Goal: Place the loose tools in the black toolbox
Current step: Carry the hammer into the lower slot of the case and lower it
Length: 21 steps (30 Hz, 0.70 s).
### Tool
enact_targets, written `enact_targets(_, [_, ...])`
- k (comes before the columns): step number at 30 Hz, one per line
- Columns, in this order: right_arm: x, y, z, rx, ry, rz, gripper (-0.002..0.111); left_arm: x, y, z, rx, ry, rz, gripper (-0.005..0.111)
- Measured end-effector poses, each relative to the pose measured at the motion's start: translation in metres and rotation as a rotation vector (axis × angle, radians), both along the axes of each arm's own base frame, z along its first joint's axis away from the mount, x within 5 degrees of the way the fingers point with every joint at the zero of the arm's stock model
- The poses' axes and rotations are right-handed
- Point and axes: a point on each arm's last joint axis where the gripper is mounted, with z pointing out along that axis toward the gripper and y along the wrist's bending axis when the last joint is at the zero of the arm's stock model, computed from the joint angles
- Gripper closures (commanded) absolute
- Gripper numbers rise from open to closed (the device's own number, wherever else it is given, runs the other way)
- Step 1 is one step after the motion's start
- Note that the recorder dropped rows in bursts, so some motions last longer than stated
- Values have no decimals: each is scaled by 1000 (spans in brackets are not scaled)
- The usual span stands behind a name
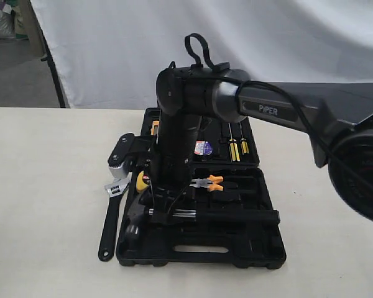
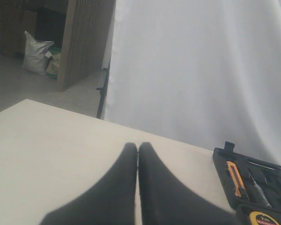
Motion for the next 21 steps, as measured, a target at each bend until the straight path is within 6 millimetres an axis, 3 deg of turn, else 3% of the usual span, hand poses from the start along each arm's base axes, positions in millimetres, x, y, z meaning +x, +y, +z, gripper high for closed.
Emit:
enact_targets(16, [1,2,-20,-11,19,103,107,0,0,0,0,0,0,106])
enact_targets(18, [1,2,-20,-13,17,104,89,0,0,0,0,0,0,106])
enact_targets(19, [0,2,-20,-13,17,104,71,0,0,0,0,0,0,106])
enact_targets(21, [-2,4,-20,-18,12,111,49,0,0,0,0,0,0,106])
